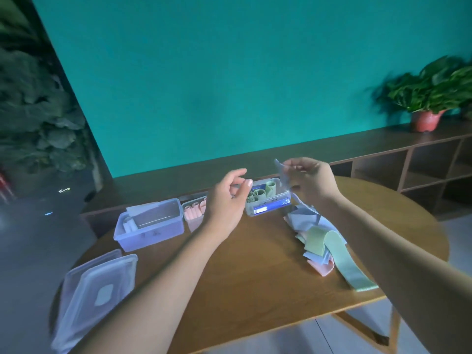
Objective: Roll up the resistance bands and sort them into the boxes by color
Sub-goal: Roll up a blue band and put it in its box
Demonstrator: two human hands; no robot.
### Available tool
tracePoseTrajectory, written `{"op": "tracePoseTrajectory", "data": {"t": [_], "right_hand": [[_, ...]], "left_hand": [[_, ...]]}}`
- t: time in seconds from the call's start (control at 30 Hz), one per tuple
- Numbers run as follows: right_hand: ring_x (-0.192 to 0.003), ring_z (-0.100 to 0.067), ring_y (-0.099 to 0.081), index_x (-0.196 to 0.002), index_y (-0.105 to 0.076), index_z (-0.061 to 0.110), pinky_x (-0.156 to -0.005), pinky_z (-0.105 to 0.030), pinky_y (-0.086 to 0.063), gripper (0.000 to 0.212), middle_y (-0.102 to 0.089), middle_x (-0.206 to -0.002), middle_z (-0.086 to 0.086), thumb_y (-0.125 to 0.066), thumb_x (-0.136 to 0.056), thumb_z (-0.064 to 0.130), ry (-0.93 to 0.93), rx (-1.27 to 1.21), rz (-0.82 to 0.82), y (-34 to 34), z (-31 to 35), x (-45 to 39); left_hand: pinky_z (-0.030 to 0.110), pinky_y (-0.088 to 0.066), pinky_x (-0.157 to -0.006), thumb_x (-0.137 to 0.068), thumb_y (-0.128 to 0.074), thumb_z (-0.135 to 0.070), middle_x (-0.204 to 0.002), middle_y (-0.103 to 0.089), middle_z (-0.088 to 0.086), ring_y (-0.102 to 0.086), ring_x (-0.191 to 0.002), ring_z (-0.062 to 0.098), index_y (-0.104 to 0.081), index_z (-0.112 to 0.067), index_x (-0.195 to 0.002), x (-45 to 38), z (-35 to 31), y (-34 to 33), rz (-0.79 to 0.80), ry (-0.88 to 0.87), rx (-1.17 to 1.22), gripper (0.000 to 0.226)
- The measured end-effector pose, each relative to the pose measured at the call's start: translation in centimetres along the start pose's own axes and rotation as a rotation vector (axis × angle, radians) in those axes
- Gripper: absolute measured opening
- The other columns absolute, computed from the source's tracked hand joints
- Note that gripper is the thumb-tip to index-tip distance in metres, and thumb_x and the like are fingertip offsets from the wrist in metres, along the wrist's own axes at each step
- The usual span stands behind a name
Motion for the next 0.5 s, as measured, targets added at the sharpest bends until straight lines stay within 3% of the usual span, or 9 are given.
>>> {"op": "tracePoseTrajectory", "data": {"t": [0.03, 0.1, 0.2, 0.3, 0.4, 0.5], "right_hand": [[-0.056, -0.006, -0.058, -0.086, -0.074, 0.011, -0.053, -0.020, -0.053, 0.006, -0.066, -0.064, 0.005, -0.073, -0.092, 0.010, -0.014, -0.040, 0.005, 0.0, 0.7, -0.2], [-0.059, -0.011, -0.061, -0.084, -0.071, 0.009, -0.057, -0.022, -0.056, 0.007, -0.066, -0.066, 0.002, -0.072, -0.091, 0.005, -0.039, -0.106, 0.003, -0.1, 2.0, -0.6], [-0.057, -0.016, -0.060, -0.085, -0.071, 0.008, -0.057, -0.028, -0.055, 0.006, -0.064, -0.069, -0.005, -0.072, -0.091, 0.007, -0.067, -0.170, 0.058, -0.4, 3.5, -0.9], [-0.062, -0.017, -0.061, -0.084, -0.072, 0.009, -0.069, -0.033, -0.061, 0.010, -0.065, -0.068, -0.002, -0.069, -0.092, 0.004, -0.038, -0.176, 0.149, -1.3, 5.1, -0.6], [-0.073, -0.013, -0.067, -0.087, -0.074, 0.011, -0.076, -0.028, -0.062, 0.009, -0.071, -0.076, 0.000, -0.071, -0.091, 0.003, 0.015, -0.157, 0.192, -2.4, 6.8, 0.2], [-0.088, -0.020, -0.066, -0.091, -0.074, 0.012, -0.090, -0.038, -0.057, 0.010, -0.071, -0.087, -0.007, -0.075, -0.087, 0.003, 0.039, -0.159, 0.229, -3.6, 8.1, 1.3]], "left_hand": [[0.005, -0.042, -0.071, -0.100, -0.061, -0.031, -0.100, -0.065, -0.020, -0.059, -0.085, -0.014, -0.063, -0.029, -0.127, 0.1, -0.7, 0.5, -0.004, -0.002, -0.010, 0.028], [0.002, -0.043, -0.072, -0.099, -0.062, -0.030, -0.101, -0.065, -0.018, -0.056, -0.083, -0.019, -0.064, -0.028, -0.128, 0.3, -1.7, 1.4, -0.014, 0.007, -0.017, 0.029], [0.021, -0.054, -0.080, -0.098, -0.063, -0.032, -0.105, -0.066, -0.017, -0.060, -0.088, -0.006, -0.063, -0.030, -0.129, 0.6, -2.4, 2.7, -0.030, 0.032, -0.008, 0.031], [0.013, -0.046, -0.076, -0.098, -0.063, -0.032, -0.108, -0.067, -0.016, -0.062, -0.093, -0.001, -0.064, -0.029, -0.129, 0.7, -3.3, 4.0, -0.052, 0.019, -0.028, 0.031], [0.023, -0.049, -0.081, -0.097, -0.064, -0.033, -0.109, -0.069, -0.014, -0.064, -0.094, 0.007, -0.065, -0.032, -0.126, 0.5, -4.6, 5.3, -0.069, 0.012, -0.014, 0.028], [0.028, -0.052, -0.083, -0.096, -0.067, -0.036, -0.105, -0.069, -0.016, -0.065, -0.092, 0.008, -0.067, -0.034, -0.122, 0.3, -6.2, 6.5, -0.089, 0.007, 0.025, 0.026]]}}
Point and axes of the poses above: each hand's wrist, its own x-axis away from the middle knuckle, its own y-axis out of the back of the hand, z = x × y, the point moved 4 cm from there along -x, towards the middle knuckle
